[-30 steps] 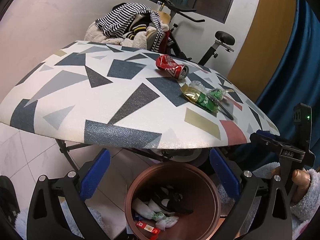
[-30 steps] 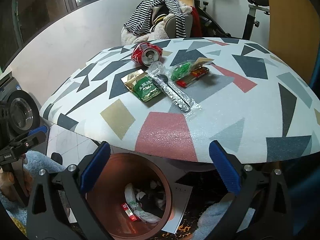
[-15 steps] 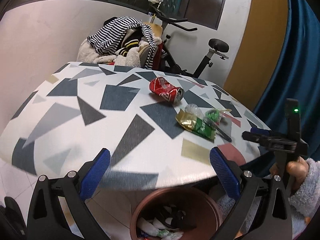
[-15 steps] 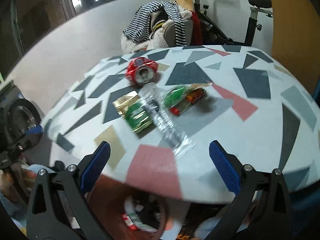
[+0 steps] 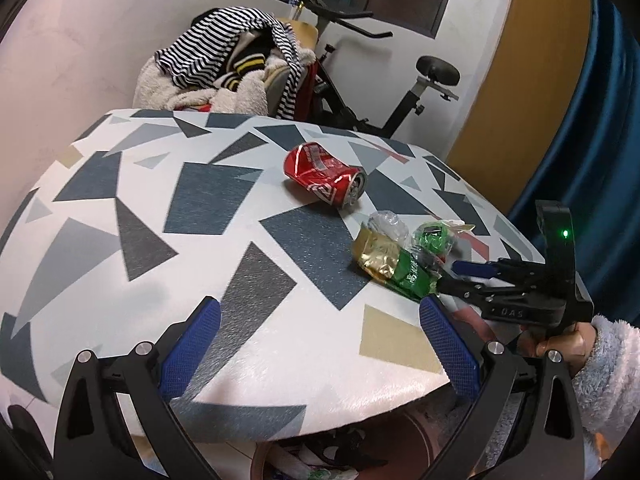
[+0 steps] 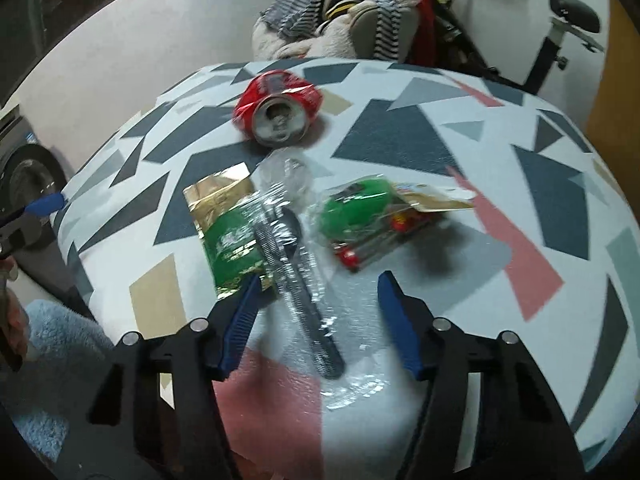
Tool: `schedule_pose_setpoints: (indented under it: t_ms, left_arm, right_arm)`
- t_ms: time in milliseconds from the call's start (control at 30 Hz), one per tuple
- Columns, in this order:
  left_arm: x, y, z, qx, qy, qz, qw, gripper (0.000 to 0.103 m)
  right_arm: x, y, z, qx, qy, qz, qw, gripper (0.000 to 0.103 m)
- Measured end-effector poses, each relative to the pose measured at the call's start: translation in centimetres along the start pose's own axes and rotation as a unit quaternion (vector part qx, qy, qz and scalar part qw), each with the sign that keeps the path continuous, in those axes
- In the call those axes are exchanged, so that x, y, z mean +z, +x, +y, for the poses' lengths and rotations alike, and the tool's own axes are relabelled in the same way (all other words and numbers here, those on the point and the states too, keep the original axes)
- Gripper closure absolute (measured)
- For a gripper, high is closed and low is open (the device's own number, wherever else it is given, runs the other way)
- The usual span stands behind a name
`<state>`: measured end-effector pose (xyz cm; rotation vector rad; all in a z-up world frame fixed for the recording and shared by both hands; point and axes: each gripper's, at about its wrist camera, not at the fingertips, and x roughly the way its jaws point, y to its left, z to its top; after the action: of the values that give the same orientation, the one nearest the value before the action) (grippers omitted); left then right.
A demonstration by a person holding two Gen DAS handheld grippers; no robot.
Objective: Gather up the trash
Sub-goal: 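Grasp the clear plastic spoon packet with the right gripper while the left gripper grasps the gold-green wrapper, then carry both items over the bin and open the left gripper to drop the wrapper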
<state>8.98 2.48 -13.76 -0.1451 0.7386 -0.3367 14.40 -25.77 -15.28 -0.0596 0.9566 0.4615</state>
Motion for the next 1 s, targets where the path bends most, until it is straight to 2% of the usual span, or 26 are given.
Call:
schedule_pose_setpoints:
  t_ms: [33,67,100,133,167,267,333,367,433,500,567,700,867,900,933,967,1000]
  left_arm:
    - [0.1,0.3,-0.1,-0.001,0.001,0.003,1.0000,0.006]
    - [0.2,0.7,-0.3,-0.002,0.002,0.008,1.0000,0.006]
    - [0.3,1.0,-0.4,-0.004,0.003,0.011,0.9999,0.006]
    - [0.4,1.2,-0.5,-0.006,0.003,0.013,0.9999,0.006]
    - [0.6,1.5,-0.7,-0.008,0.002,0.015,0.9998,0.006]
    - [1.0,2.6,-1.0,-0.024,-0.012,0.026,0.9993,0.007]
    - [1.3,3.9,-1.2,-0.041,-0.029,0.043,0.9978,0.020]
    - [1.5,4.4,-1.2,-0.045,-0.034,0.050,0.9972,0.022]
    - [1.8,5.7,-1.5,-0.062,-0.048,0.060,0.9951,0.029]
    - [2.2,6.4,-1.8,-0.072,-0.051,0.060,0.9943,0.030]
    - [2.5,7.4,-2.0,-0.070,-0.052,0.067,0.9939,0.036]
    - [2.9,10.1,-0.9,-0.068,-0.085,0.091,0.9899,0.058]
    - [3.3,11.9,0.0,-0.060,-0.107,0.096,0.9878,0.061]
    - [3.4,12.0,-0.1,-0.059,-0.102,0.096,0.9884,0.069]
    - [3.5,12.3,-0.2,-0.064,-0.099,0.102,0.9878,0.087]
    - [3.5,12.6,-0.5,-0.068,-0.092,0.110,0.9873,0.097]
    - [3.5,12.4,-0.9,-0.062,-0.078,0.108,0.9891,0.100]
  right_arm:
    - [-0.1,0.0,0.2,-0.003,-0.014,0.002,1.000,0.055]
    - [0.1,0.2,0.6,0.000,-0.015,0.004,1.000,0.059]
    - [0.1,0.0,0.6,0.008,-0.012,0.006,1.000,0.076]
    - [0.1,0.1,0.7,0.010,-0.012,0.006,1.000,0.085]
    - [0.0,-1.2,0.7,0.017,-0.008,-0.016,1.000,0.085]
    - [-0.1,-2.9,0.7,0.021,0.000,-0.046,0.999,0.086]
    - [-0.1,-4.4,0.5,0.014,0.008,-0.069,0.997,0.086]
    - [-0.3,-4.9,0.5,0.009,0.008,-0.076,0.997,0.086]
    - [-0.3,-5.3,0.7,0.005,0.007,-0.081,0.997,0.087]
    - [-0.5,-6.1,0.7,0.002,0.007,-0.090,0.996,0.087]
    - [-0.4,-6.6,0.6,-0.001,0.004,-0.092,0.996,0.087]
    - [-0.2,-7.5,-0.2,-0.006,0.001,-0.092,0.996,0.087]
    - [-0.6,-8.2,-1.0,0.002,0.025,-0.098,0.995,0.087]
    - [-0.7,-7.9,-0.9,0.003,0.026,-0.098,0.995,0.087]
    - [-0.7,-7.9,-1.0,0.003,0.028,-0.099,0.995,0.087]
    - [-0.9,-8.0,-1.0,0.004,0.030,-0.099,0.995,0.087]
    - [-0.9,-8.1,-1.1,0.004,0.033,-0.099,0.995,0.087]
